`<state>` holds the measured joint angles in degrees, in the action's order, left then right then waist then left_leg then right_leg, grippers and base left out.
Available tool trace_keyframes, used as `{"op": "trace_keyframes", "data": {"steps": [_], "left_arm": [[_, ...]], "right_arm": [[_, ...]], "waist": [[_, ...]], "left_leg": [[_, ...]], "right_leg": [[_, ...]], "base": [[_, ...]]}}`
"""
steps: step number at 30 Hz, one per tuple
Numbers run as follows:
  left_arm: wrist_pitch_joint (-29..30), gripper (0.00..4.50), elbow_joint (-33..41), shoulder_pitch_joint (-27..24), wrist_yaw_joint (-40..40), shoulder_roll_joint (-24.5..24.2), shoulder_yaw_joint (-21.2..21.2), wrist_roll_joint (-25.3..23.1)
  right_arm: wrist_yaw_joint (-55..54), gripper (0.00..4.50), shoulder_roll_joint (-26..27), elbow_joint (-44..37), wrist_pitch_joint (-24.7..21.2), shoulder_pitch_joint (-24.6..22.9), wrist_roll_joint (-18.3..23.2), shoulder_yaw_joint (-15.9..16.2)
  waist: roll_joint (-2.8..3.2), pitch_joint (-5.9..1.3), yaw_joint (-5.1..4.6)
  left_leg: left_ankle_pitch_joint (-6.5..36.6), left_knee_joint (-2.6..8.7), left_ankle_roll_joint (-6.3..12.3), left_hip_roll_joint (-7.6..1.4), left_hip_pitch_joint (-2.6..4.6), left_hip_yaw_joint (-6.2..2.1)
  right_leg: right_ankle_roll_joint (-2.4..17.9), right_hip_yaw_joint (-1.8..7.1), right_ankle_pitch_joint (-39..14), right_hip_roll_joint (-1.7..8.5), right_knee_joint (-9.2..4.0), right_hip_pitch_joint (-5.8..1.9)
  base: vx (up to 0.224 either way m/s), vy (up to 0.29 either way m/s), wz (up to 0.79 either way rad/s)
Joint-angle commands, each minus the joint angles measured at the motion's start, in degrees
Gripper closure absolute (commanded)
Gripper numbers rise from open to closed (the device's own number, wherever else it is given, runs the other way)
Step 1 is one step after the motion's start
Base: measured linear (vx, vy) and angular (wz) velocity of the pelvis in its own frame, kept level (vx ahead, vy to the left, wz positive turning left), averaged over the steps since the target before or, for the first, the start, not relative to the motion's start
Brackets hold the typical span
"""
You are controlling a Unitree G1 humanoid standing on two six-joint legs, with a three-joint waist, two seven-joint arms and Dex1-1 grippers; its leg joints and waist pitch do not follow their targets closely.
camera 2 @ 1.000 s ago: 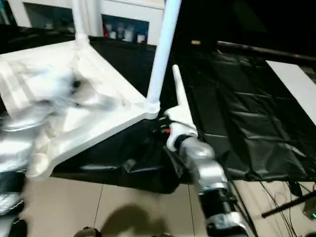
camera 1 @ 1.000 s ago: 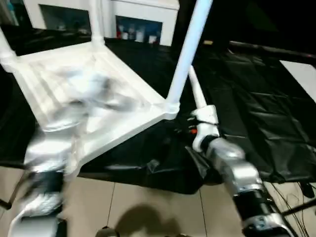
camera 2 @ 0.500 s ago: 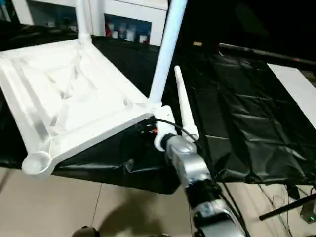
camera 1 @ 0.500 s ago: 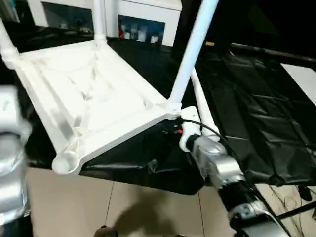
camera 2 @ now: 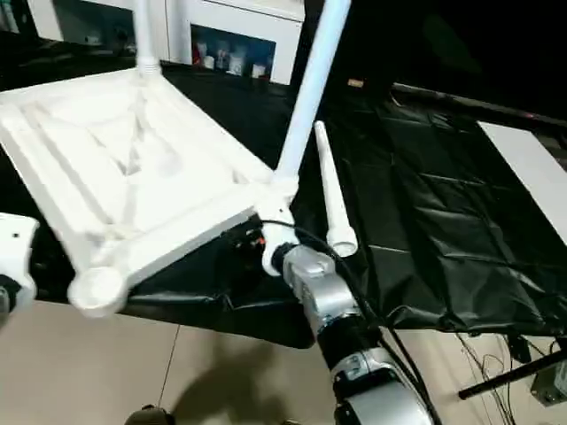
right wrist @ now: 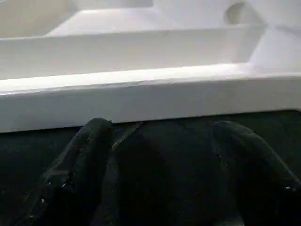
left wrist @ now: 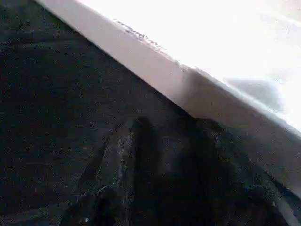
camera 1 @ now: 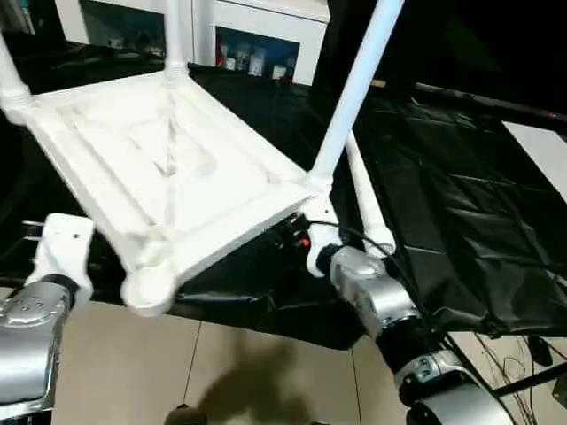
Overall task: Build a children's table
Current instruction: Rotate table base
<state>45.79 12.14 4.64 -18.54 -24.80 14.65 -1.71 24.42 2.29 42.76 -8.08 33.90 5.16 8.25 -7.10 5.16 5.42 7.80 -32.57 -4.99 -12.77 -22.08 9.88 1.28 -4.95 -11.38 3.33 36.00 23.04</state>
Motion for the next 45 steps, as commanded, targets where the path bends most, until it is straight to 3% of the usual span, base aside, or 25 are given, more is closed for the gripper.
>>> {"op": "trace_keyframes", "data": {"steps": [1, 4, 5, 8, 10, 11, 12, 13, 16, 17, 22, 24, 25, 28, 29, 30, 33, 35, 36, 39, 40, 42, 43, 44, 45], "left_arm": [[-0.17, 2.3, 2.3, 1.42, -2.89, 0.79, -3.69, 2.39], [-2.16, 2.3, 1.19, 3.56, -4.84, 1.85, -7.1, 2.87], [-5.33, 2.3, -1.11, 5.25, -5.9, 2.49, -10.02, 2.15], [-7.92, 2.3, -3.77, 7.38, -6.43, 3.99, -12.1, 2.19], [-9.17, 2.3, -7.12, 10.56, -7.27, 6.02, -15.08, 2.1], [-9.4, 2.3, -7.79, 11.18, -7.5, 6.32, -15.7, 2.03], [-9.48, 2.3, -7.92, 11.38, -7.79, 6.45, -15.98, 2.15], [-9.59, 2.3, -8.11, 11.74, -8.26, 6.73, -16.41, 2.39], [-12.9, 2.3, -12.52, 15.09, -7.34, 8.81, -18.23, 1.59], [-14.15, 2.3, -14.67, 16.46, -6.74, 9.7, -18.45, 1.26], [-22.12, 2.3, -28.3, 24.64, -3.13, 12.98, -19.56, -1.07], [-23.28, 2.3, -30.3, 25.79, -2.75, 13.45, -19.66, -1.11], [-24.04, 2.3, -31.36, 26.4, -2.23, 13.68, -19.79, -1.22], [-25.6, 2.3, -27.57, 24.99, -1.11, 13.92, -18.7, -0.34], [-26.63, 2.3, -25.27, 24.14, -1.11, 14.21, -17.79, 0.57], [-26.69, 2.3, -24.81, 23.95, -0.93, 14.33, -17.5, 0.75], [-25.97, 2.3, -16.57, 20.06, 0.55, 15.97, -13.75, 3.86], [-28.68, 2.3, -10.49, 15.09, 0.55, 15.72, -12.29, 5.2], [-28.68, 2.3, -10.49, 15.09, 0.55, 15.72, -12.29, 5.2], [-30.22, 2.3, -8.88, 11.49, 1.39, 15.87, -10.67, 6.22], [-29.97, 2.3, -9.15, 10.74, 2.36, 15.39, -11.02, 4.77], [-29.47, 2.3, -8.93, 10.22, 3.56, 15.53, -11.08, 3.71], [-28.96, 2.3, -8.48, 10.28, 3.98, 16.12, -10.81, 4.04], [-28.58, 2.3, -8.0, 10.21, 4.15, 16.41, -10.7, 4.37], [-28.02, 2.3, -7.63, 10.35, 4.42, 16.54, -10.96, 4.24]], "right_arm": [[0.57, 0.92, -0.28, 0.93, 0.88, 1.04, -0.04, -0.76], [1.0, 0.92, -0.07, 0.04, 1.11, 0.93, 0.46, -0.85], [0.29, 0.92, -0.31, -1.42, 1.0, 0.67, 0.79, -1.43], [-1.34, 0.92, -0.83, -3.81, 0.68, 0.1, 1.03, -2.55], [-4.49, 0.92, -2.39, -10.11, -1.5, -1.78, 1.18, -4.63], [-5.05, 0.92, -2.71, -11.48, -1.97, -2.2, 1.18, -5.03], [-5.13, 0.92, -2.87, -12.36, -2.4, -2.51, 1.34, -5.25], [-5.26, 0.92, -3.18, -14.07, -3.24, -3.14, 1.63, -5.68], [-6.74, 0.92, -4.95, -22.69, -7.25, -6.55, 2.04, -8.14], [-7.4, 0.92, -5.24, -24.34, -8.2, -7.25, 2.15, -8.9], [-11.18, 0.92, -6.1, -32.32, -12.92, -10.51, 2.58, -11.19], [-11.67, 0.92, -6.17, -33.97, -13.93, -11.07, 2.83, -11.46], [-12.04, 0.92, -6.33, -35.78, -14.76, -11.74, 2.83, -11.52], [-12.56, 0.92, -7.14, -41.7, -17.35, -14.06, 1.58, -11.08], [-12.42, 0.92, -7.32, -44.07, -18.6, -14.94, 1.75, -10.99], [-12.35, 0.92, -7.31, -44.66, -18.88, -15.18, 1.99, -11.04], [-11.42, 0.92, -7.72, -50.93, -21.74, -18.07, 3.9, -11.13], [-10.61, 0.92, -9.19, -54.25, -21.7, -21.23, 3.43, -9.79], [-10.61, 0.92, -9.19, -54.25, -21.7, -21.23, 3.43, -9.79], [-11.6, 0.92, -7.92, -54.63, -20.09, -23.8, 3.74, -10.4], [-12.33, 0.92, -6.68, -54.71, -20.26, -24.2, 4.36, -10.8], [-13.42, 0.92, -5.18, -54.6, -20.61, -24.27, 4.92, -10.93], [-13.78, 0.92, -4.75, -54.37, -20.82, -24.11, 4.82, -10.51], [-13.91, 0.92, -4.72, -54.4, -21.04, -24.08, 4.77, -10.19], [-13.85, 0.92, -4.5, -54.24, -20.99, -23.92, 4.8, -9.66]], "waist": [[2.44, -3.4, -0.27], [2.43, -3.57, -0.03], [2.17, -3.63, 0.19], [2.21, -3.97, 0.48], [2.32, -4.14, 0.47], [2.77, -4.43, 0.75], [2.43, -4.38, 0.67], [2.3, -4.57, 0.53], [2.21, -4.77, 0.36], [2.2, -5.04, 0.44], [2.44, -5.19, 0.5], [2.21, -5.29, 0.35], [2.46, -5.29, 0.18], [2.53, -5.37, 0.05], [3.29, -5.18, 0.11], [3.05, -5.18, 0.04], [3.23, -5.08, 0.04], [3.24, -4.62, -0.02], [3.24, -4.62, -0.02], [3.02, -4.29, -0.32], [2.81, -4.02, -0.49], [3.05, -3.71, -0.58], [3.18, -3.4, -0.82], [3.67, -2.58, -1.34], [3.97, -2.28, -1.71]], "left_leg": [[22.92, 4.14, -3.48, -1.09, 1.95, -0.59], [22.22, 4.11, -3.54, -1.17, 1.97, -0.53], [21.59, 4.13, -3.4, -1.12, 1.99, -0.5], [20.98, 4.09, -3.99, -1.2, 1.95, -0.51], [20.78, 4.05, -4.47, -1.11, 2.0, -0.5], [20.29, 3.86, -4.66, -1.07, 2.28, -0.44], [20.1, 3.91, -4.62, -1.05, 2.18, -0.4], [19.29, 4.01, -4.66, -1.0, 1.69, -0.56], [16.62, 3.68, -4.09, -0.71, 1.45, -0.26], [15.58, 3.47, -3.86, -0.72, 1.69, -0.16], [15.08, 3.36, -3.55, -0.44, 1.59, -0.22], [14.91, 3.4, -3.56, -0.59, 1.41, -0.37], [15.05, 3.36, -3.55, -0.64, 1.43, -0.37], [14.15, 3.16, -2.85, -0.69, 1.36, -0.29], [14.47, 3.33, -2.73, -0.81, 1.41, -0.35], [14.59, 3.3, -2.68, -0.88, 1.37, -0.39], [15.34, 3.24, -2.0, -0.96, 1.47, -0.28], [17.11, 3.34, -1.85, -0.91, 1.39, -0.28], [17.11, 3.34, -1.85, -0.91, 1.39, -0.28], [19.99, 3.38, -1.84, -0.62, 1.55, -0.18], [23.08, 3.45, -1.97, -0.54, 1.88, -0.29], [29.47, 3.43, -2.61, -0.44, 3.25, -0.69], [33.01, 3.32, -2.83, -0.36, 4.06, -0.96], [39.08, 2.92, -2.65, -0.51, 6.32, -1.27], [42.86, 2.86, -2.56, -0.8, 7.74, -1.54]], "right_leg": [[6.48, 3.52, -17.13, 4.35, -5.37, -1.23], [6.29, 3.6, -16.52, 4.41, -5.33, -1.27], [6.06, 3.56, -16.48, 4.42, -5.49, -1.38], [5.39, 3.56, -16.3, 4.5, -5.32, -1.58], [4.94, 3.53, -16.04, 4.41, -5.27, -1.58], [4.5, 3.62, -14.83, 4.39, -5.22, -1.55], [4.46, 3.6, -14.26, 4.32, -5.29, -1.59], [4.65, 3.49, -13.37, 4.33, -4.93, -2.16], [4.46, 3.62, -10.3, 4.08, -4.95, -2.44], [4.44, 3.67, -8.75, 4.01, -4.73, -2.42], [3.54, 3.54, -9.83, 4.07, -5.1, -2.65], [3.77, 3.44, -10.05, 4.27, -5.0, -2.85], [4.1, 3.47, -9.9, 4.32, -5.04, -2.8], [4.96, 3.51, -8.74, 4.32, -4.8, -2.91], [5.36, 3.51, -8.01, 4.33, -4.94, -2.83], [5.61, 3.47, -7.76, 4.31, -4.8, -2.98], [6.38, 3.43, -8.67, 4.32, -4.75, -2.89], [5.14, 3.43, -13.08, 4.24, -5.38, -2.6], [5.14, 3.43, -13.08, 4.24, -5.38, -2.6], [2.47, 3.37, -19.62, 3.96, -6.3, -1.9], [1.17, 3.13, -24.73, 3.97, -6.71, -1.74], [-1.42, 2.56, -34.87, 4.05, -7.84, -1.31], [-2.34, 1.73, -39.76, 3.88, -8.79, -1.42], [-2.42, -0.31, -43.59, 3.14, -10.59, -1.02], [-2.45, -1.99, -43.87, 2.39, -11.42, -1.04]], "base": [[0.0, 0.0, 0.0], [0.0, 0.0, 0.0], [0.0, 0.0, 0.0], [0.0, 0.0, 0.0], [0.0, 0.0, 0.0], [0.0, 0.0, 0.0], [0.0, 0.0, 0.0], [0.0, 0.0, 0.0], [0.0, 0.0, 0.0], [0.0, 0.0, 0.0], [0.0, 0.0, 0.0], [0.0, 0.0, 0.0], [0.0, 0.0, 0.0], [0.0, 0.0, 0.0], [0.0, 0.0, 0.0], [0.0, 0.0, 0.0], [0.0, 0.0, 0.0], [0.0, 0.0, 0.0], [0.0, 0.0, 0.0], [0.0, 0.0, 0.0], [0.0, 0.0, 0.0], [0.0, 0.0, 0.0], [0.0, 0.0, 0.0], [-0.05, 0.017, -0.06], [-0.034, 0.048, -0.18]]}}
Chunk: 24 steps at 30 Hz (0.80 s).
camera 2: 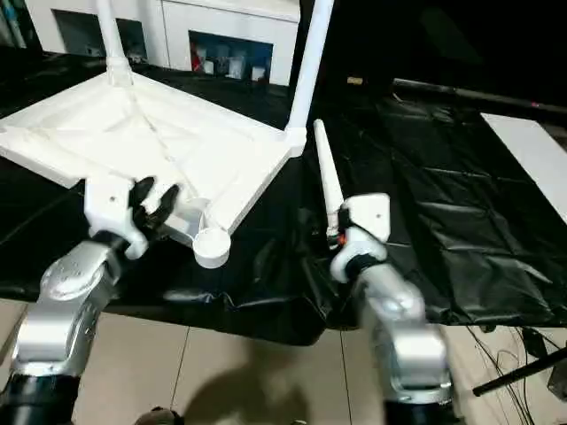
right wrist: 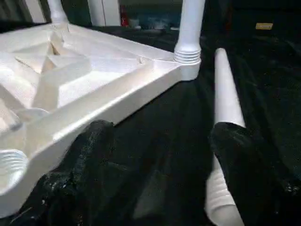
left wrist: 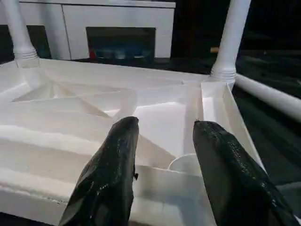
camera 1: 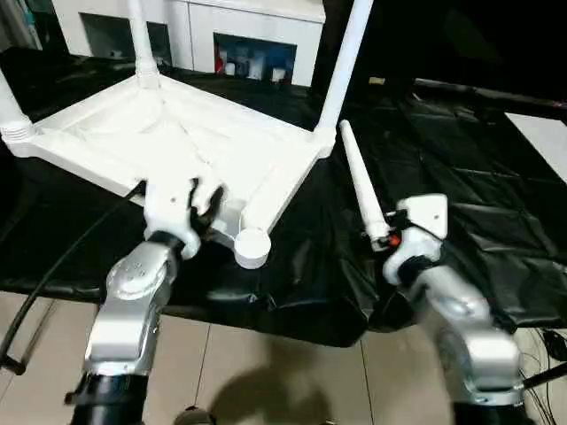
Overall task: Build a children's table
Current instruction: Rotate table base
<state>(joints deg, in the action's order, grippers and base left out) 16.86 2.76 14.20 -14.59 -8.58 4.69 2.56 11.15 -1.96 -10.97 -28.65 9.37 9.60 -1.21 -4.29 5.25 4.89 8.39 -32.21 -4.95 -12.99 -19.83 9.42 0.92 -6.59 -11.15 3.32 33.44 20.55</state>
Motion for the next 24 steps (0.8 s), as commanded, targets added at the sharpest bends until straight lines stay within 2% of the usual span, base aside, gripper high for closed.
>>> {"op": "trace_keyframes", "data": {"steps": [1, 2, 3, 4, 5, 6, 7, 8, 9, 10, 11, 12, 13, 14, 15, 16, 17, 18, 19, 20, 21, 22, 23, 24], "left_arm": [[0.93, 2.3, 1.83, 0.82, 0.45, 0.37, -1.06, 0.01], [1.24, 2.3, 2.39, 0.98, 0.42, 0.62, -1.57, 0.1], [1.33, 2.3, 2.51, 0.99, 0.42, 0.59, -1.73, 0.09], [1.37, 2.3, 2.6, 0.98, 0.36, 0.5, -2.01, 0.31], [1.4, 2.3, 2.58, 0.97, 0.35, 0.41, -2.14, 0.43], [1.39, 2.3, 2.57, 0.97, 0.34, 0.32, -2.22, 0.34], [1.29, 2.3, 2.54, 1.0, 0.28, 0.16, -2.34, 0.13], [1.31, 2.3, 2.5, 1.03, 0.29, 0.3, -2.13, 0.26], [1.52, 2.3, 2.55, 1.02, 0.45, 0.3, -1.95, 0.22], [1.75, 2.3, 2.59, 1.05, 0.6, 0.19, -1.72, 0.21], [1.88, 2.3, 2.61, 1.07, 0.66, 0.02, -1.66, 0.1], [1.93, 2.3, 2.69, 1.11, 0.67, -0.17, -1.66, 0.05], [2.05, 2.3, 2.85, 1.19, 0.6, -0.29, -1.57, 0.26], [2.11, 2.3, 2.9, 1.24, 0.52, -0.25, -1.49, 0.46], [2.25, 2.3, 2.98, 1.33, 0.56, -0.37, -1.5, 0.41], [2.39, 2.3, 2.98, 1.48, 0.63, -0.55, -1.53, 0.29], [2.41, 2.3, 2.93, 1.56, 0.7, -0.63, -1.59, 0.33], [2.41, 2.3, 2.93, 1.56, 0.7, -0.63, -1.59, 0.33], [2.3, 2.3, 2.78, 1.64, 0.65, -0.84, -1.63, 0.37], [2.26, 2.3, 2.59, 1.74, 0.6, -0.92, -1.6, 0.58], [2.28, 2.3, 2.52, 1.79, 0.57, -0.9, -1.54, 0.73], [2.34, 2.3, 2.49, 1.83, 0.51, -0.93, -1.5, 0.79], [2.38, 2.3, 2.47, 1.87, 0.48, -0.95, -1.47, 0.81], [2.45, 2.3, 2.4, 1.95, 0.43, -0.97, -1.43, 0.82]], "right_arm": [[-0.56, 0.92, -0.17, -0.46, -0.42, 0.67, 0.4, -0.11], [-0.32, 0.92, 0.23, -0.15, -0.39, 1.01, 0.6, 0.63], [-0.14, 0.92, 0.25, -0.06, -0.41, 1.09, 0.53, 0.93], [0.14, 0.92, 0.32, 0.06, -0.43, 1.14, 0.42, 1.19], [0.26, 0.92, 0.36, 0.11, -0.43, 1.15, 0.33, 1.23], [0.28, 0.92, 0.37, 0.16, -0.43, 1.16, 0.34, 1.19], [0.29, 0.92, 0.34, 0.38, -0.43, 1.27, 0.43, 0.98], [0.26, 0.92, 0.25, 0.57, -0.44, 1.4, 0.52, 0.86], [0.24, 0.92, 0.13, 0.76, -0.42, 1.53, 0.57, 0.79], [0.21, 0.92, 0.0, 1.04, -0.39, 1.72, 0.61, 0.78], [0.16, 0.92, -0.02, 1.25, -0.35, 1.84, 0.55, 0.86], [0.13, 0.92, 0.05, 1.39, -0.31, 1.92, 0.48, 0.94], [0.09, 0.92, 0.18, 1.51, -0.28, 2.01, 0.38, 1.05], [0.08, 0.92, 0.21, 1.52, -0.28, 2.04, 0.36, 1.07], [0.02, 0.92, 0.27, 1.59, -0.26, 2.06, 0.35, 1.16], [-0.07, 0.92, 0.32, 1.74, -0.21, 2.12, 0.37, 1.27], [-0.07, 0.92, 0.31, 1.84, -0.2, 2.2, 0.39, 1.26], [-0.07, 0.92, 0.31, 1.84, -0.2, 2.2, 0.39, 1.26], [-0.6, 0.92, 0.32, 1.96, -0.41, 2.27, 0.05, 1.17], [-1.29, 0.92, 0.29, 2.27, -0.67, 2.45, -0.37, 0.93], [-1.61, 0.92, 0.27, 2.45, -0.79, 2.56, -0.55, 0.8], [-2.39, 0.92, -0.09, 2.99, -1.31, 2.98, -1.29, 0.66], [-2.67, 0.92, -0.24, 3.23, -1.48, 3.17, -1.51, 0.63], [-2.84, 0.92, -0.43, 3.52, -1.62, 3.46, -1.59, 0.57]], "waist": [[2.51, -1.37, -1.69], [2.92, -1.73, 0.81], [3.46, -1.99, 2.78], [1.41, -2.42, 1.5], [-0.33, -1.23, 2.3], [-1.23, -1.79, 2.78], [-0.91, -3.13, 4.27], [-0.17, -3.35, 4.58], [0.62, -4.0, 4.18], [2.0, -4.99, 2.68], [3.05, -5.29, -0.2], [2.22, -6.42, -1.49], [2.05, -6.33, -2.2], [1.12, -5.38, -2.31], [0.41, -5.31, -2.14], [-2.87, -5.22, -0.63], [-2.49, -4.96, 1.4], [-1.99, -5.04, 1.63], [-1.78, -5.14, 1.54], [-0.75, -5.01, 1.03], [0.27, -4.55, 0.77], [2.43, -4.62, -0.21], [3.79, -4.25, -1.05], [4.82, -6.1, -3.32]], "left_leg": [[51.94, 6.29, -2.68, -3.2, 4.09, -1.82], [57.77, 10.75, -3.65, -3.88, -2.45, -0.33], [57.77, 10.63, -2.57, -3.17, -0.93, 0.78], [52.17, 7.77, -1.18, -3.11, 3.38, 1.84], [33.93, -5.04, -1.19, 0.91, 4.52, 1.56], [21.23, -7.04, 1.68, 0.74, 1.48, 1.06], [12.42, -6.51, 3.35, 0.71, -3.46, -1.07], [10.37, -3.05, 3.39, 0.64, -1.63, -0.55], [9.2, -0.96, 2.97, 0.39, 0.02, -0.04], [6.28, 2.25, 4.4, -0.43, 2.78, -1.65], [8.86, 3.98, 10.32, -5.07, 9.72, -7.28], [7.62, 3.65, 15.97, -6.84, 12.37, -9.54], [2.44, 2.7, 25.98, -7.2, 12.36, -10.73], [1.49, 3.1, 29.52, -4.88, 9.78, -9.04], [2.26, 2.45, 27.76, -2.32, 8.59, -7.3], [7.34, -1.03, 20.39, 4.98, 1.65, -1.27], [11.27, -6.38, 14.18, 6.24, -1.64, -1.75], [9.64, -8.39, 11.14, 4.88, -3.3, -2.97], [5.86, -9.04, 7.1, 4.23, -5.55, -3.68], [1.27, -6.97, 5.2, 3.42, -5.59, -3.8], [0.01, -4.03, 5.66, 2.57, -4.34, -3.65], [-1.44, 0.45, 6.49, 1.67, -1.18, -2.96], [4.04, 2.71, 7.11, 0.78, 0.26, -4.61], [9.11, 3.16, 14.73, -2.95, 7.9, -10.64]], "right_leg": [[-1.06, -2.8, -36.56, 0.64, -4.51, -1.63], [0.99, -1.9, -18.74, 0.53, 8.31, -7.78], [1.13, -1.27, -16.75, -0.04, 8.1, -6.54], [2.04, 3.75, -29.85, 2.72, 5.01, -4.39], [1.88, 5.99, -61.37, 10.48, -8.94, -1.4], [1.58, 9.2, -63.75, 12.2, -9.44, -4.03], [2.62, 10.67, -53.75, 11.65, -7.2, -9.72], [3.77, 8.06, -39.97, 7.88, -6.19, -8.84], [5.15, 6.26, -32.21, 5.95, -5.35, -8.58], [5.05, 3.33, -16.66, 1.66, -2.11, -7.11], [2.85, 1.75, -11.3, 0.75, 3.55, -0.87], [1.38, 1.96, -11.17, 1.54, 5.38, 1.26], [-2.07, 2.69, -10.35, 2.7, 7.87, 3.79], [-2.41, 3.79, -6.46, 3.59, 6.84, 3.64], [-0.99, 4.81, -3.19, 3.92, 4.15, 2.75], [0.95, 8.8, -5.2, 4.78, -1.84, -4.7], [5.61, 14.6, -16.85, 10.22, -5.53, -9.13], [8.96, 14.77, -18.66, 11.78, -5.28, -10.69], [13.64, 13.36, -12.59, 10.58, -4.55, -11.77], [16.04, 10.22, -9.63, 8.53, -4.55, -10.95], [15.78, 8.24, -11.21, 7.22, -4.88, -9.64], [12.48, 3.83, -15.65, 3.7, -5.18, -8.95], [9.47, 2.09, -16.27, 0.84, -3.21, -7.86], [4.12, 0.85, -15.66, -1.42, 4.48, -1.54]], "base": [[-0.034, 0.048, -0.18], [-0.004, 0.04, -0.2], [0.063, -0.054, -0.1], [0.063, -0.054, -0.1], [0.086, -0.068, -0.15], [0.101, -0.015, -0.15], [0.101, -0.015, -0.15], [0.13, -0.019, 0.15], [0.108, 0.004, 0.28], [0.108, 0.004, 0.28], [0.169, 0.006, 0.1], [0.178, -0.054, -0.09], [0.178, -0.054, -0.09], [0.118, -0.077, -0.21], [0.091, -0.063, -0.05], [0.091, -0.063, -0.05], [0.132, -0.045, 0.1], [0.162, -0.02, 0.0], [0.162, -0.02, 0.0], [0.149, -0.002, -0.03], [0.155, 0.025, 0.07], [0.155, 0.025, 0.07], [0.187, 0.061, 0.0], [0.194, 0.042, -0.01]]}}
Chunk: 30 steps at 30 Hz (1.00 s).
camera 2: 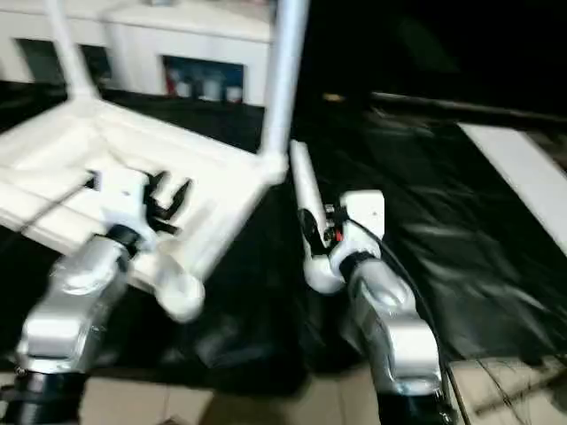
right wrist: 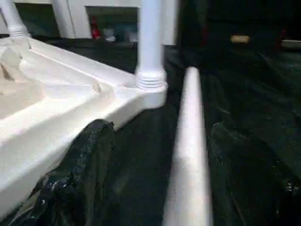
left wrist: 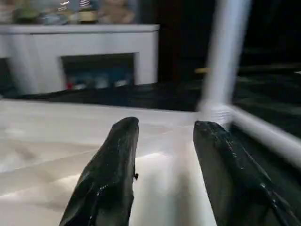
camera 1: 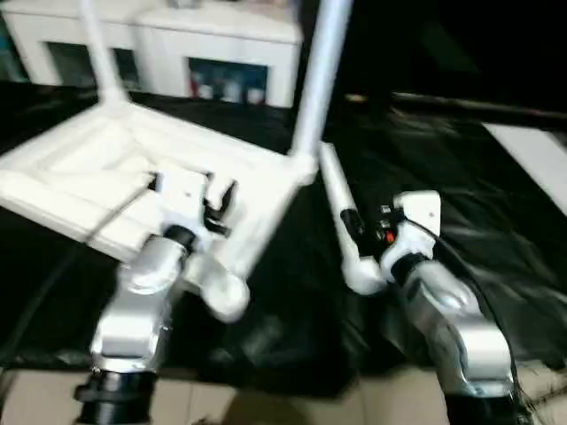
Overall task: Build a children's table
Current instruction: Rotate table base, then pick table leg
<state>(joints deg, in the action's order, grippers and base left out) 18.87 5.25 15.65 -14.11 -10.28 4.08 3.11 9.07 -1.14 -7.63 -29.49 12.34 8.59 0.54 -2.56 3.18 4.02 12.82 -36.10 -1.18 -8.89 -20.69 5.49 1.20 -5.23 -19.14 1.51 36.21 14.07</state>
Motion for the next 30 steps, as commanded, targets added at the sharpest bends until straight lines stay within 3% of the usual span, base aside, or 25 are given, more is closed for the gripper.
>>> {"op": "trace_keyframes", "data": {"steps": [1, 2, 3, 4, 5, 6, 7, 8, 9, 10, 11, 12, 13, 14, 15, 16, 17, 18, 19, 20, 21, 22, 24, 26, 30], "left_arm": [[0.46, 2.3, -0.15, 0.56, -0.08, 0.69, -0.81, 0.22], [0.46, 2.26, -0.15, 0.56, -0.08, 0.69, -0.81, 0.22], [0.46, 2.24, -0.41, 0.88, -0.29, 0.54, -0.8, 0.16], [0.43, 2.24, -0.6, 1.09, -0.37, 0.39, -0.86, 0.1], [0.43, 2.24, -0.68, 1.18, -0.38, 0.33, -0.89, 0.12], [0.41, 2.24, -0.88, 1.36, -0.32, 0.18, -1.03, 0.24], [0.36, 2.24, -1.01, 1.46, -0.29, 0.08, -1.12, 0.3], [0.36, 2.24, -1.2, 1.69, -0.39, -0.13, -1.27, 0.4], [0.52, 2.24, -1.26, 1.84, -0.54, -0.25, -1.33, 0.54], [1.33, 2.24, -1.07, 2.06, -1.96, -0.71, -1.6, 1.14], [2.08, 2.24, -0.97, 2.08, -3.33, -1.21, -2.04, 1.51], [2.08, 2.24, -0.97, 2.08, -3.33, -1.21, -2.04, 1.51], [2.53, 2.24, -0.98, 1.9, -6.11, -2.62, -3.39, 1.39], [2.71, 2.24, -1.03, 1.88, -6.85, -2.97, -3.72, 1.44], [3.04, 2.24, -1.25, 1.93, -9.25, -4.21, -4.85, 1.56], [3.13, 2.24, -1.36, 2.01, -10.2, -4.71, -5.31, 1.63], [3.54, 2.24, -1.34, 2.27, -12.0, -5.51, -5.8, 2.19], [3.76, 2.24, -1.32, 2.41, -12.97, -5.95, -6.05, 2.51], [5.03, 2.24, -1.6, 2.96, -15.1, -6.53, -6.18, 3.92], [6.27, 2.07, -1.67, 3.33, -16.74, -7.01, -6.26, 5.12], [8.3, 1.97, -1.59, 3.75, -18.66, -7.81, -6.67, 6.74], [10.45, 1.97, -1.34, 4.12, -21.24, -8.99, -7.47, 8.24], [14.15, 1.72, -0.58, 4.42, -24.65, -10.87, -8.91, 10.04], [15.02, 1.53, 0.02, 4.52, -27.15, -12.2, -10.37, 10.02], [17.58, 1.27, 3.16, 3.76, -33.37, -15.51, -14.24, 11.12]], "right_arm": [[-0.72, 0.92, -1.43, 0.36, -1.16, 0.77, -0.44, -1.27], [-0.72, 0.64, -1.43, 0.36, -1.16, 0.77, -0.44, -1.27], [0.53, 0.64, -1.85, 0.82, -2.73, 1.89, 1.45, -1.91], [1.38, 0.57, -2.13, 1.22, -3.83, 2.77, 2.66, -2.39], [1.69, 0.57, -2.35, 1.52, -4.26, 3.23, 2.93, -2.5], [2.22, 0.57, -2.72, 2.2, -4.8, 4.09, 3.12, -2.61], [2.44, 0.36, -2.91, 2.73, -5.16, 4.62, 3.04, -2.56], [2.46, 0.36, -3.54, 4.46, -6.52, 6.23, 2.24, -2.18], [2.12, 0.15, -4.04, 5.93, -7.5, 7.49, 1.29, -1.82], [1.84, 0.19, -4.84, 9.55, -9.55, 10.55, 0.53, -1.73], [1.79, 0.18, -5.56, 12.1, -10.52, 12.45, -0.1, -1.49], [1.79, 0.09, -5.56, 12.1, -10.52, 12.45, -0.1, -1.49], [2.4, 0.09, -6.31, 17.06, -12.02, 15.77, 0.67, -2.37], [2.54, 0.09, -6.55, 18.4, -12.16, 16.58, 0.77, -2.57], [3.33, 0.09, -7.22, 22.56, -12.65, 19.09, 1.83, -3.52], [3.72, 0.09, -7.51, 24.18, -12.82, 20.04, 2.38, -3.9], [4.56, 0.09, -7.96, 26.89, -13.43, 21.72, 3.08, -4.35], [5.06, 0.09, -8.17, 28.33, -13.83, 22.62, 3.52, -4.6], [5.98, 0.09, -8.68, 31.28, -14.12, 24.53, 3.64, -4.68], [6.47, 0.03, -8.69, 32.99, -14.87, 25.81, 4.17, -5.1], [6.93, 0.0, -8.86, 35.61, -15.59, 27.64, 4.1, -5.34], [7.47, 0.0, -9.07, 38.93, -16.33, 29.76, 3.68, -5.47], [8.85, 0.0, -9.41, 43.33, -17.04, 32.35, 2.97, -5.13], [10.18, 0.0, -9.97, 47.4, -17.23, 34.3, 2.33, -3.88], [14.85, 0.0, -10.8, 55.89, -19.81, 37.8, 1.6, -0.45]], "waist": [[2.4, -4.93, -2.86], [1.96, -4.55, -2.95], [1.79, -4.66, -2.83], [0.58, -4.2, -2.93], [0.01, -3.75, -3.06], [-2.27, -3.15, -3.09], [-3.65, -1.83, -0.97], [-4.39, -2.51, 0.27], [-4.37, -3.11, 0.87], [-4.17, -3.06, 0.89], [-3.26, -2.77, 0.6], [-2.52, -2.89, 0.5], [-0.81, -3.39, 0.27], [0.52, -3.9, -1.22], [0.41, -4.51, -1.37], [-0.28, -4.8, -1.44], [-0.61, -4.9, -1.02], [-0.77, -4.63, -0.59], [-1.38, -4.35, -0.34], [-1.27, -4.03, 0.04], [-1.56, -3.96, 0.03], [-1.39, -3.71, 0.06], [-1.22, -3.44, -0.18], [-1.33, -3.0, -0.33], [-1.63, -3.05, -0.19]], "left_leg": [[3.39, 5.42, 17.89, -8.01, 10.61, -8.28], [-1.78, 4.95, 20.6, -7.6, 9.47, -7.12], [-4.73, 4.83, 22.04, -7.49, 9.48, -6.67], [-7.19, 5.62, 23.85, -6.99, 8.28, -4.65], [-5.88, 6.46, 23.55, -6.41, 6.94, -3.02], [1.46, 6.22, 19.43, -3.31, 4.6, -0.05], [14.66, 3.61, 11.46, 1.03, 1.89, 3.04], [9.94, -3.58, 5.88, 1.14, 0.88, 1.18], [6.54, -4.45, 4.07, 1.26, -0.49, 0.71], [2.59, -4.16, 1.93, 1.28, -1.98, -0.12], [-2.3, -1.99, 0.73, 0.67, -2.34, -0.48], [-5.67, 0.02, 0.11, 0.06, -2.24, -0.38], [-13.45, 4.22, -0.33, -1.41, -1.06, 0.43], [-15.99, 4.32, -0.34, -3.57, 0.75, -0.88], [-19.89, 3.35, -0.54, -4.02, 2.35, -1.07], [-29.37, 2.6, -0.42, -3.37, 1.82, -0.98], [-29.92, 2.36, -0.45, -2.92, 1.81, -0.38], [-25.38, 2.78, -0.49, -2.52, 1.36, 0.39], [-18.06, 3.42, -0.78, -2.83, 0.71, 0.96], [-10.14, 4.06, -1.5, -3.08, 0.58, 1.42], [-6.81, 4.31, -1.82, -3.29, 0.69, 1.68], [-2.0, 4.81, -2.85, -3.66, 0.7, 1.91], [3.73, 5.08, -4.57, -3.89, 1.17, 2.48], [7.8, 5.4, -5.74, -4.09, 1.02, 2.88], [9.04, 5.54, -5.91, -4.3, 1.05, 2.99]], "right_leg": [[-0.36, 0.18, -4.88, 1.67, 5.11, 8.32], [-3.67, 0.62, -1.16, 2.08, 6.42, 10.25], [-4.79, 0.76, 0.46, 2.37, 6.71, 11.15], [-5.34, 1.33, 4.51, 2.66, 6.55, 11.95], [-4.43, 1.73, 7.31, 2.91, 5.59, 11.58], [-0.59, 4.1, 12.57, 4.89, -0.51, 9.43], [-1.05, 8.3, -12.34, 8.37, -7.21, 5.5], [2.56, 11.96, -34.48, 14.31, -10.23, 2.14], [4.07, 11.92, -36.79, 13.39, -9.5, 0.62], [6.39, 11.22, -31.45, 12.18, -8.25, -0.43], [10.2, 9.64, -19.45, 10.83, -7.29, 0.22], [11.79, 8.09, -13.07, 9.46, -6.33, 0.73], [11.15, 4.69, -0.27, 6.12, -4.25, 2.57], [8.96, 3.71, 10.44, 4.0, -1.57, 4.81], [8.97, 3.84, 16.81, 4.44, -1.17, 5.86], [10.04, 4.27, 27.69, 4.79, -0.46, 5.44], [10.59, 4.41, 29.75, 4.92, -0.74, 5.36], [12.19, 4.67, 28.99, 5.3, -1.0, 5.11], [13.44, 4.92, 25.38, 5.96, -1.5, 4.48], [14.21, 5.02, 19.86, 6.56, -1.91, 4.26], [14.33, 5.07, 17.13, 6.66, -2.15, 4.32], [14.45, 4.94, 12.17, 6.83, -2.44, 4.37], [13.87, 4.83, 4.99, 6.89, -2.84, 5.02], [12.0, 4.95, -2.16, 7.12, -3.69, 5.3], [10.4, 4.91, -6.89, 7.33, -4.06, 5.59]], "base": [[0.194, 0.042, -0.01], [0.159, 0.01, 0.04], [0.128, -0.011, 0.0], [0.128, -0.011, 0.0], [0.104, -0.053, -0.04], [0.071, -0.129, 0.0], [0.071, -0.129, 0.0], [0.086, -0.125, 0.0], [0.098, -0.06, -0.05], [0.098, -0.06, -0.05], [0.072, -0.049, -0.03], [0.071, 0.0, -0.02], [0.071, 0.0, -0.02], [0.108, 0.035, 0.02], [0.086, 0.034, 0.03], [0.086, 0.034, 0.03], [0.0, 0.0, 0.0], [0.0, 0.0, 0.0], [0.0, 0.0, 0.0], [0.0, 0.0, 0.0], [0.0, 0.0, 0.0], [0.0, 0.0, 0.0], [-0.055, -0.02, 0.04], [-0.028, -0.011, 0.02], [0.0, 0.0, 0.0]]}}
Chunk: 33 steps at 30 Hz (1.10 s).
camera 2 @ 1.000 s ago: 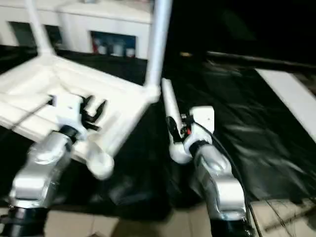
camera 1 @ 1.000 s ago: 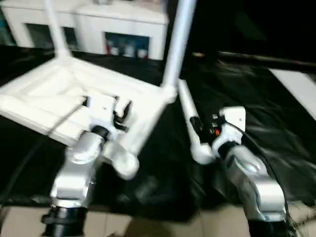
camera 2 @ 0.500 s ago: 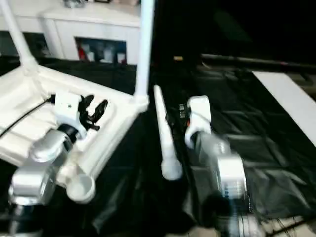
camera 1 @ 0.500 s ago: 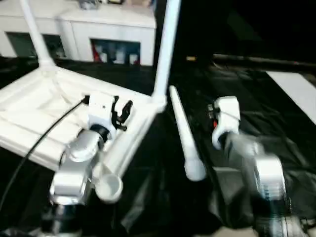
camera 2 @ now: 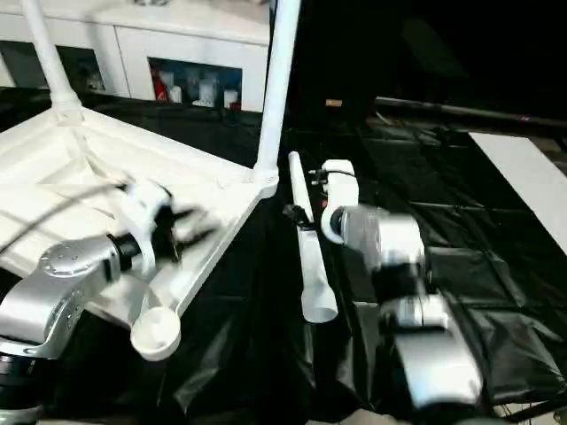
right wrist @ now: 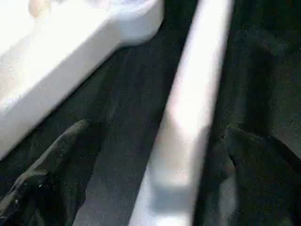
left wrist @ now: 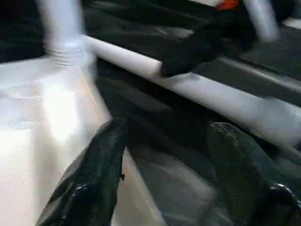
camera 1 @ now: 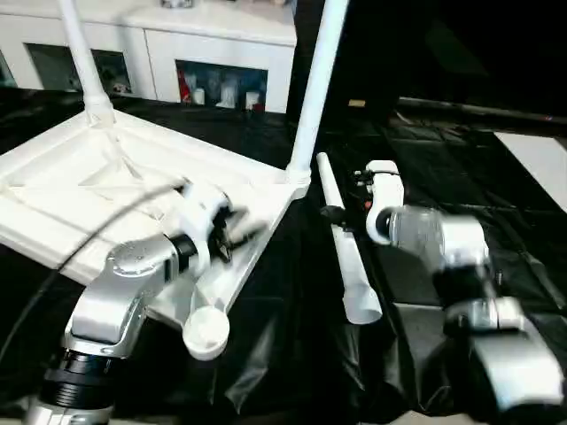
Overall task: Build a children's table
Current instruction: Pick table leg
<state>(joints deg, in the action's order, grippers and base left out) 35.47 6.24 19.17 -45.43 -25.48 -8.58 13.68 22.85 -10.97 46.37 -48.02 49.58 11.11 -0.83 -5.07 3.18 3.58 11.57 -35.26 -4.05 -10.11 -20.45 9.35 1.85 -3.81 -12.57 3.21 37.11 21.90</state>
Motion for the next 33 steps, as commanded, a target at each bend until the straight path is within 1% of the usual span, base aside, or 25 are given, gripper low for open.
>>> {"op": "trace_keyframes", "data": {"steps": [1, 2, 4, 5, 7, 8, 9, 10, 11, 12, 13, 15, 17, 18, 20, 23, 24, 26, 27, 28, 29, 30, 31, 32, 33], "left_arm": [[2.19, 1.15, 3.52, -0.06, -3.87, -1.74, -2.98, 1.29], [3.16, 1.08, 4.68, -0.31, -5.26, -2.87, -4.09, 1.99], [4.68, 1.02, 5.97, -0.4, -6.42, -3.92, -4.89, 3.02], [4.72, 0.95, 6.16, -0.39, -6.63, -4.13, -5.06, 3.07], [4.83, 0.65, 6.26, -0.32, -6.78, -4.23, -5.1, 3.0], [4.75, 0.65, 6.24, -0.29, -6.8, -4.24, -5.1, 2.92], [4.61, 0.6, 6.17, -0.14, -6.96, -4.31, -5.09, 2.63], [4.56, 0.6, 6.18, 0.02, -7.14, -4.47, -5.13, 2.51], [4.58, 0.38, 6.22, 0.06, -7.21, -4.55, -5.15, 2.52], [4.83, 0.27, 6.42, 0.12, -7.45, -4.79, -5.2, 2.7], [5.02, 0.27, 6.66, 0.21, -7.66, -5.18, -5.46, 3.03], [5.06, 0.21, 6.77, 0.28, -7.81, -5.44, -5.67, 3.19], [5.13, 0.04, 6.81, 0.33, -7.86, -5.57, -5.77, 3.18], [5.32, 0.0, 6.68, 0.54, -7.8, -5.42, -5.78, 3.18], [4.97, 0.0, 6.47, 0.68, -7.46, -5.13, -5.69, 2.94], [3.93, 0.0, 5.19, 0.89, -4.84, -3.73, -4.61, 2.06], [3.96, 0.0, 4.83, 0.94, -4.05, -3.29, -4.15, 2.05], [2.08, 0.0, 4.28, 1.02, -3.55, -2.88, -3.71, 1.68], [2.86, 0.0, 4.33, 1.05, -3.41, -2.7, -3.33, 2.17], [3.97, 0.0, 4.18, 1.12, -2.22, -1.88, -2.27, 2.71], [3.62, 0.0, 4.3, 0.89, -2.12, -1.68, -1.86, 2.95], [3.05, 0.0, 4.41, 0.66, -2.11, -1.55, -1.57, 3.09], [1.86, 0.0, 4.6, 0.15, -1.36, -1.27, -1.17, 2.71], [1.77, 0.0, 4.42, 0.02, -0.81, -1.05, -0.97, 2.66], [2.43, 0.0, 4.12, 0.08, -0.5, -0.92, -0.92, 2.78]], "right_arm": [[2.74, 0.0, -1.1, 3.89, -2.14, 1.12, -1.85, 2.29], [3.93, 0.0, -1.13, 5.41, -2.69, 1.4, -2.47, 3.14], [5.24, 0.0, -1.12, 7.79, -3.11, 1.77, -3.5, 4.17], [5.54, 0.0, -1.14, 8.36, -3.16, 1.76, -3.93, 4.64], [6.06, 0.0, -1.09, 9.8, -3.49, 1.92, -4.58, 5.13], [6.06, 0.0, -1.11, 10.01, -3.51, 1.92, -4.68, 5.21], [5.83, 0.28, -1.16, 11.48, -3.45, 2.17, -4.89, 5.29], [5.82, 0.28, -1.22, 12.74, -3.33, 2.59, -4.53, 4.92], [5.84, 0.38, -1.23, 13.23, -3.24, 2.78, -4.41, 4.79], [5.69, 0.48, -1.3, 14.43, -2.97, 3.31, -4.02, 4.18], [5.8, 0.61, -1.45, 15.4, -2.62, 3.7, -4.1, 3.84], [5.84, 0.72, -1.58, 16.09, -2.4, 3.92, -4.11, 3.42], [6.06, 0.83, -1.75, 16.78, -2.14, 4.1, -4.23, 3.13], [5.49, 0.9, -2.09, 17.43, -1.73, 4.16, -4.18, 2.26], [5.32, 1.18, -2.34, 17.67, -1.47, 4.05, -3.97, 1.63], [4.88, 1.28, -2.76, 18.83, -0.58, 4.16, -3.34, 0.52], [4.84, 1.28, -2.82, 19.16, -0.35, 4.25, -3.23, 0.29], [4.87, 1.55, -3.03, 19.37, -0.14, 4.2, -3.21, -0.02], [5.13, 1.63, -3.13, 19.25, -0.23, 4.02, -3.36, 0.05], [5.56, 1.67, -3.24, 19.17, -0.36, 3.75, -3.67, 0.1], [5.71, 1.77, -3.32, 19.08, -0.4, 3.55, -3.81, 0.03], [5.8, 1.91, -3.38, 19.04, -0.42, 3.41, -3.93, -0.05], [5.78, 2.0, -3.43, 18.89, -0.45, 3.23, -3.89, -0.22], [5.53, 2.05, -3.49, 18.88, -0.45, 3.12, -3.61, -0.55], [5.26, 2.11, -3.55, 18.83, -0.46, 3.0, -3.35, -0.85]], "waist": [[0.72, -3.04, 0.21], [0.54, -3.04, 0.25], [0.69, -3.12, 0.41], [0.6, -3.09, 0.44], [0.65, -3.06, 0.35], [0.62, -3.05, 0.39], [0.53, -3.1, 0.39], [0.44, -3.17, 0.35], [0.54, -3.11, 0.36], [0.62, -3.12, 0.35], [0.63, -3.14, 0.37], [0.62, -3.12, 0.41], [0.61, -3.15, 0.4], [0.6, -3.13, 0.45], [0.6, -3.14, 0.6], [0.57, -3.14, 0.83], [0.82, -3.12, 0.93], [0.64, -3.13, 1.13], [0.93, -3.18, 1.14], [1.06, -3.19, 1.03], [0.95, -3.23, 1.02], [1.05, -3.26, 1.03], [1.56, -3.28, 1.13], [1.24, -3.34, 1.02], [1.73, -3.32, 1.11]], "left_leg": [[9.55, 4.71, -2.99, -3.16, 0.62, -0.81], [8.7, 4.71, -2.83, -3.21, 0.58, -0.69], [7.71, 4.72, -2.95, -3.23, 0.44, -0.54], [7.47, 4.75, -3.06, -3.27, 0.39, -0.51], [7.99, 4.79, -3.37, -3.31, 0.39, -0.53], [8.03, 4.81, -3.56, -3.32, 0.38, -0.51], [7.99, 4.82, -3.62, -3.34, 0.4, -0.51], [7.84, 4.83, -3.67, -3.33, 0.41, -0.52], [8.11, 4.84, -3.7, -3.33, 0.45, -0.5], [8.52, 4.83, -3.81, -3.32, 0.48, -0.5], [8.83, 4.82, -3.99, -3.35, 0.46, -0.51], [9.04, 4.86, -4.05, -3.38, 0.44, -0.5], [8.99, 4.87, -4.09, -3.38, 0.49, -0.48], [8.99, 4.87, -4.08, -3.37, 0.49, -0.45], [9.18, 4.87, -4.15, -3.41, 0.53, -0.45], [9.22, 4.87, -4.17, -3.41, 0.54, -0.41], [9.69, 4.86, -4.29, -3.42, 0.64, -0.37], [10.14, 4.9, -4.2, -3.39, 0.55, -0.42], [10.01, 4.92, -4.27, -3.37, 0.49, -0.49], [10.04, 4.88, -4.4, -3.38, 0.55, -0.45], [9.89, 4.85, -4.4, -3.39, 0.61, -0.41], [9.64, 4.83, -4.34, -3.36, 0.53, -0.42], [9.72, 4.88, -4.37, -3.35, 0.51, -0.54], [9.54, 4.85, -4.34, -3.41, 0.51, -0.48], [9.56, 4.88, -4.41, -3.38, 0.53, -0.56]], "right_leg": [[9.74, 3.52, -12.8, 5.57, -4.88, -2.21], [9.79, 3.51, -12.12, 5.55, -4.82, -2.18], [9.97, 3.47, -11.08, 5.5, -4.61, -2.2], [9.92, 3.46, -10.77, 5.49, -4.6, -2.18], [9.66, 3.44, -11.51, 5.43, -4.64, -2.12], [9.33, 3.47, -11.44, 5.42, -4.67, -2.14], [9.27, 3.46, -11.36, 5.41, -4.64, -2.12], [9.33, 3.43, -11.1, 5.39, -4.53, -2.14], [9.34, 3.43, -11.33, 5.38, -4.6, -2.03], [9.38, 3.45, -11.57, 5.37, -4.62, -2.0], [9.43, 3.45, -11.73, 5.45, -4.64, -1.98], [9.33, 3.47, -11.72, 5.41, -4.66, -1.97], [9.34, 3.44, -11.36, 5.34, -4.6, -1.95], [9.38, 3.45, -11.3, 5.33, -4.61, -1.93], [9.39, 3.46, -11.65, 5.38, -4.65, -1.91], [9.41, 3.46, -11.41, 5.36, -4.66, -1.93], [9.41, 3.48, -11.6, 5.36, -4.77, -1.84], [9.14, 3.48, -12.38, 5.36, -4.84, -1.9], [9.13, 3.46, -12.35, 5.39, -4.76, -1.96], [9.18, 3.45, -11.87, 5.27, -4.78, -1.88], [9.29, 3.43, -11.42, 5.23, -4.77, -1.89], [9.52, 3.44, -10.51, 5.2, -4.73, -1.96], [9.69, 3.41, -10.2, 5.25, -4.63, -2.02], [9.84, 3.4, -9.34, 5.17, -4.62, -2.07], [10.01, 3.41, -8.92, 5.19, -4.53, -2.05]], "base": [[0.0, 0.0, 0.0], [0.0, 0.0, 0.0], [0.0, 0.0, 0.0], [0.0, 0.0, 0.0], [0.0, 0.0, 0.0], [0.0, 0.0, 0.0], [0.0, 0.0, 0.0], [0.0, 0.0, 0.0], [0.0, 0.0, 0.0], [0.0, 0.0, 0.0], [0.0, 0.0, 0.0], [0.0, 0.0, 0.0], [0.0, 0.0, 0.0], [0.0, 0.0, 0.0], [0.0, 0.0, 0.0], [0.0, 0.0, 0.0], [0.0, 0.0, 0.0], [0.0, 0.0, 0.0], [0.0, 0.0, 0.0], [0.0, 0.0, 0.0], [0.0, 0.0, 0.0], [0.0, 0.0, 0.0], [0.0, 0.0, 0.0], [0.0, 0.0, 0.0], [0.0, 0.0, 0.0]]}}
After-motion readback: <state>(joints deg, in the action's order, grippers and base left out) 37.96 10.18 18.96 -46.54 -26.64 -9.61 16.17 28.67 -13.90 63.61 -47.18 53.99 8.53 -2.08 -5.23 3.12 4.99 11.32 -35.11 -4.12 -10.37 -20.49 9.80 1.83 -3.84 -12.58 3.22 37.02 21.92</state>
